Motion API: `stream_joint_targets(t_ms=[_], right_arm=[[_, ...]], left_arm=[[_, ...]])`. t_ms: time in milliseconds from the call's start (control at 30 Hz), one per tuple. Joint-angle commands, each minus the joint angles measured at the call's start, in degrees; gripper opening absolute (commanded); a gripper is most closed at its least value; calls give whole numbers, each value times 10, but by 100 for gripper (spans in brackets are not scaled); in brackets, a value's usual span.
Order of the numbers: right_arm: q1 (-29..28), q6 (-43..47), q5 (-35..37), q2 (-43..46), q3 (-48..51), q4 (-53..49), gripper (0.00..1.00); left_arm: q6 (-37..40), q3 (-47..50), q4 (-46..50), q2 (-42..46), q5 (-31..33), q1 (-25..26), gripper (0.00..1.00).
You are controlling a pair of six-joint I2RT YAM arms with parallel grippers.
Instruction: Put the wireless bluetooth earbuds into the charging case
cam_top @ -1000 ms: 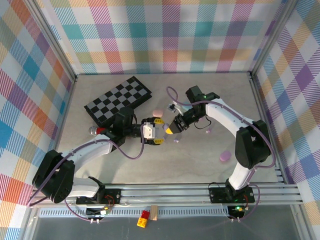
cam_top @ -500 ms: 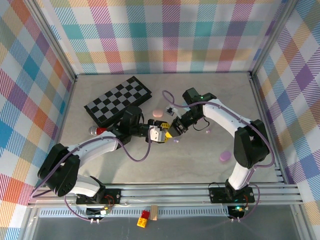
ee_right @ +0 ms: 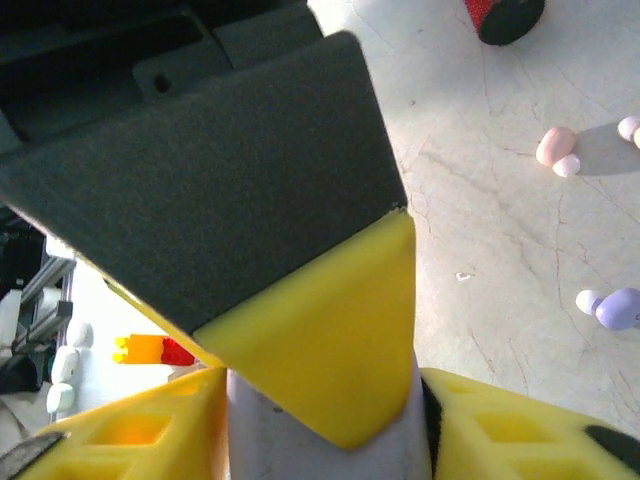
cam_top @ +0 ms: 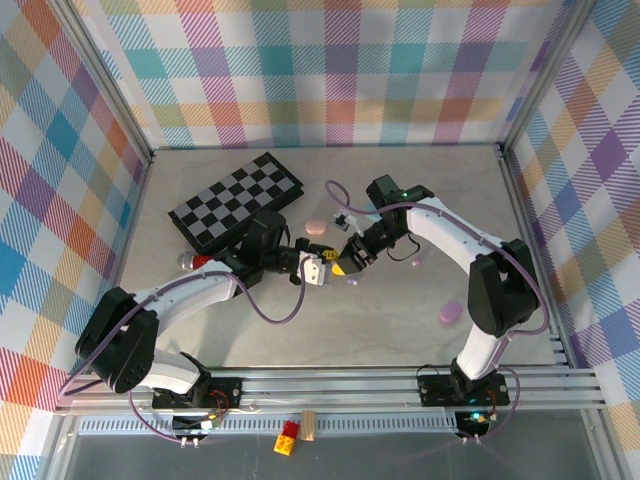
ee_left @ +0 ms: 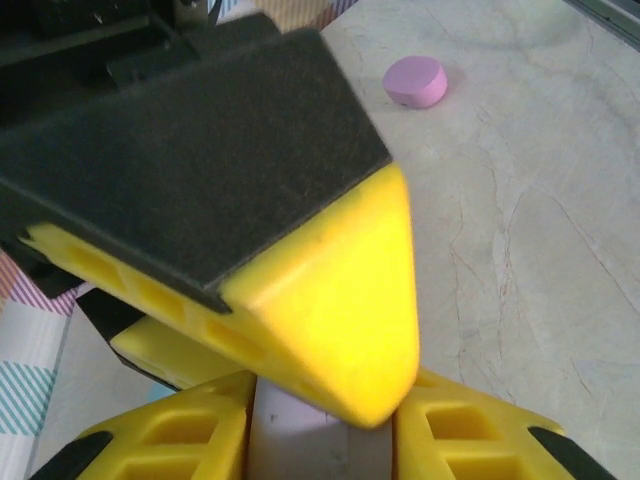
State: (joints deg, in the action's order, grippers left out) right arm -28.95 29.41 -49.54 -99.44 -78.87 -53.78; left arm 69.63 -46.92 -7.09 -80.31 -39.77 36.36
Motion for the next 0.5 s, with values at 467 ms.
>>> stream_joint_targets(t_ms=[467], right_arm=[[14,12,74,206,162,279,71]], left_arm=[[-365,-55,78,29,-70,-28,14]])
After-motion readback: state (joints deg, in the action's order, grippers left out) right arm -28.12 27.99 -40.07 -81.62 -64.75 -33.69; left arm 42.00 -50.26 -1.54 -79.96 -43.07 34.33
